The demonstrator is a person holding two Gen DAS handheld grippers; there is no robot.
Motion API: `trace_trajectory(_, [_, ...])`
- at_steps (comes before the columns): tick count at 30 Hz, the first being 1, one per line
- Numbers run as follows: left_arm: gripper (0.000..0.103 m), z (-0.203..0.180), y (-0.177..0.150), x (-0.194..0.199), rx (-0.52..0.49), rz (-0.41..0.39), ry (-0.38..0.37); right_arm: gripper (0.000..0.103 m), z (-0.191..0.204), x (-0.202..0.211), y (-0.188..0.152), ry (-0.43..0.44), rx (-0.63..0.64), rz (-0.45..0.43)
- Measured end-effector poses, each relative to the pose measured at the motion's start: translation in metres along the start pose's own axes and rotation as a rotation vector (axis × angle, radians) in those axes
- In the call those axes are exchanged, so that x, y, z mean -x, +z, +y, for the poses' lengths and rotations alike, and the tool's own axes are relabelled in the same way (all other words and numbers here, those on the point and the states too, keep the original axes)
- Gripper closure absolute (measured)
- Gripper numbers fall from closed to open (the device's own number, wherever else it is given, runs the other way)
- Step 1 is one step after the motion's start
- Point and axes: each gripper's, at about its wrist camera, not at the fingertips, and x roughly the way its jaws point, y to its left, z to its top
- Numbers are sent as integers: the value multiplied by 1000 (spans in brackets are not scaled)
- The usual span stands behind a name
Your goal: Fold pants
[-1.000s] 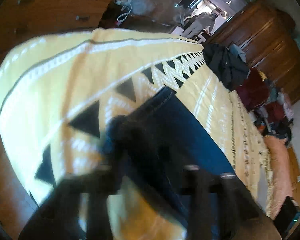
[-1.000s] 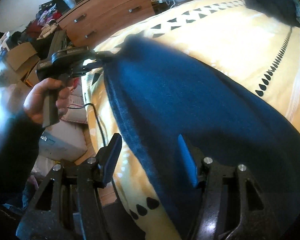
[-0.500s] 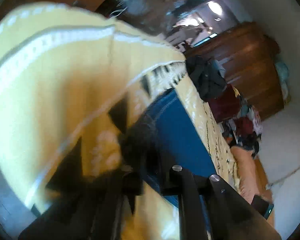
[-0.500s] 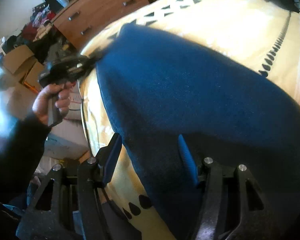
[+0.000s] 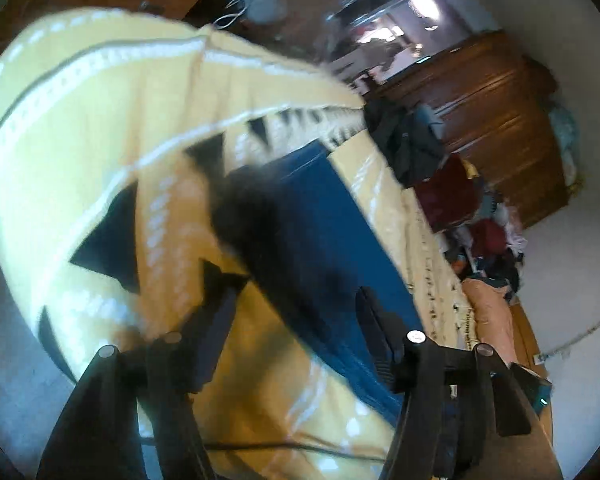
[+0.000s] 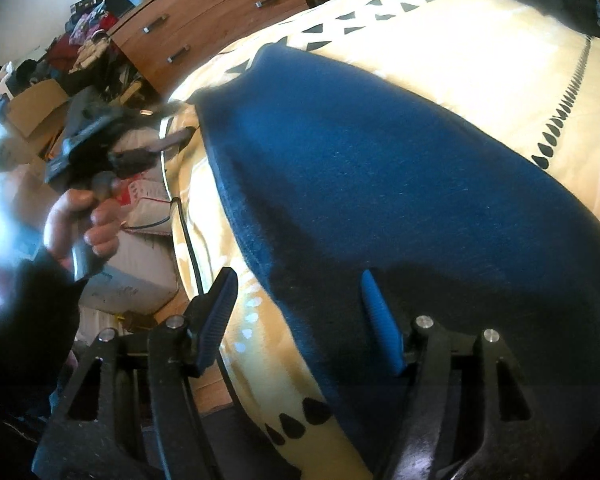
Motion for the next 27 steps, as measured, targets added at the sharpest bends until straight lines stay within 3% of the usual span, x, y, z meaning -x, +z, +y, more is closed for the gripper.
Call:
trace_trajectory(10, [46, -6, 15, -29, 5, -53, 21, 38, -8, 2, -3, -7, -36, -17])
trace_trajectory(12, [56, -5, 19, -34, -2, -73, 37, 38, -7, 3, -3, -6, -33, -21])
trace_trajectory(13, [70, -1, 21, -34, 9, -81, 53, 38, -6, 5, -4, -3, -33, -27])
trace_trajectory(16, [88, 0, 24, -36, 18, -98, 75, 38, -9, 13, -6, -13, -50, -59])
trace_trajectory(17, [93, -9, 24, -36, -9, -109, 88, 39, -11, 17, -7, -16, -61, -75])
trace_trajectory(20, [94, -52, 19, -31, -152, -150, 107, 39, -23, 41, -15, -31, -115, -144])
trace_trajectory(23, [94, -105, 11, -31, -285, -162, 81, 50, -44, 81, -32, -56, -194, -239])
trace_trajectory(27, [94, -185, -11, -44, -455, -123, -28, 51, -87, 150, -75, -144, -347, -386])
